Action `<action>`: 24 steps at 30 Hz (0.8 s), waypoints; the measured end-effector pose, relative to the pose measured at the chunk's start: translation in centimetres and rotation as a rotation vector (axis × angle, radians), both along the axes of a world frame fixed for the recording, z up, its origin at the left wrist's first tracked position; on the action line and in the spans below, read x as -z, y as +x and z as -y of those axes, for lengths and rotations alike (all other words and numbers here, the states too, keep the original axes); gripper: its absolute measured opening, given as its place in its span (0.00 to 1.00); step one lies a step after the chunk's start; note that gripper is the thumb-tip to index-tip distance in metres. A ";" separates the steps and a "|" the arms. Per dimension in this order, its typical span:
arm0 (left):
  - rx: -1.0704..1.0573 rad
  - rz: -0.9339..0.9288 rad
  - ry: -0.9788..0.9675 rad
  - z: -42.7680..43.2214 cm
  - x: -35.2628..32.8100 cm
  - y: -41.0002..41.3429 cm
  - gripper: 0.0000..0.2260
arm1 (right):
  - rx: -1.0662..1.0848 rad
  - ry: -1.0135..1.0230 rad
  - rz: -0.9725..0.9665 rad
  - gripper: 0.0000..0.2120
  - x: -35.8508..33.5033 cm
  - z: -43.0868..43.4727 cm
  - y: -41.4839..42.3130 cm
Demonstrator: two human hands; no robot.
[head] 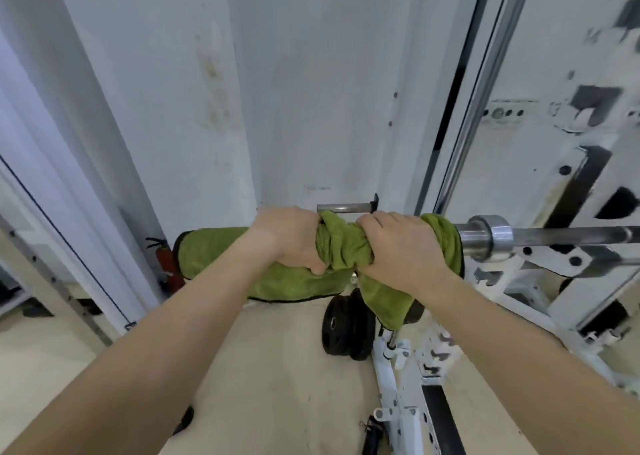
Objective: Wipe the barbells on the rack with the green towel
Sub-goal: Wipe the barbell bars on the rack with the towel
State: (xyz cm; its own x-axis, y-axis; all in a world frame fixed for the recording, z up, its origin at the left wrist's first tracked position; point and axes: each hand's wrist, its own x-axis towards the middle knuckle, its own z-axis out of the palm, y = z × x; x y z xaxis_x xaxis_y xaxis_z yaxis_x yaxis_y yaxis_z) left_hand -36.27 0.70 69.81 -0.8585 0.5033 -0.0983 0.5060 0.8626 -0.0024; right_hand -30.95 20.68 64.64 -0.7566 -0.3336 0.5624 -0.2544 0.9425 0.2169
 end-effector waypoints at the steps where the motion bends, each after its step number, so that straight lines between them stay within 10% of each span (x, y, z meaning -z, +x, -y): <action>1: 0.030 -0.046 0.015 -1.5 0.2 0.2 0.21 | 0.016 0.000 0.024 0.20 -0.3 -1.7 0.3; 10: 0.195 -0.395 0.153 -10.2 2.6 1.7 0.16 | 0.164 0.005 0.327 0.20 -3.2 -6.5 0.4; 19: 0.079 -0.604 0.166 1.7 4.2 1.6 0.15 | -0.039 -0.043 0.168 0.15 -1.5 4.5 -0.4; 24: -0.076 -0.355 0.236 11.4 2.8 1.1 0.16 | -0.102 -0.012 0.149 0.43 -2.0 13.6 -1.8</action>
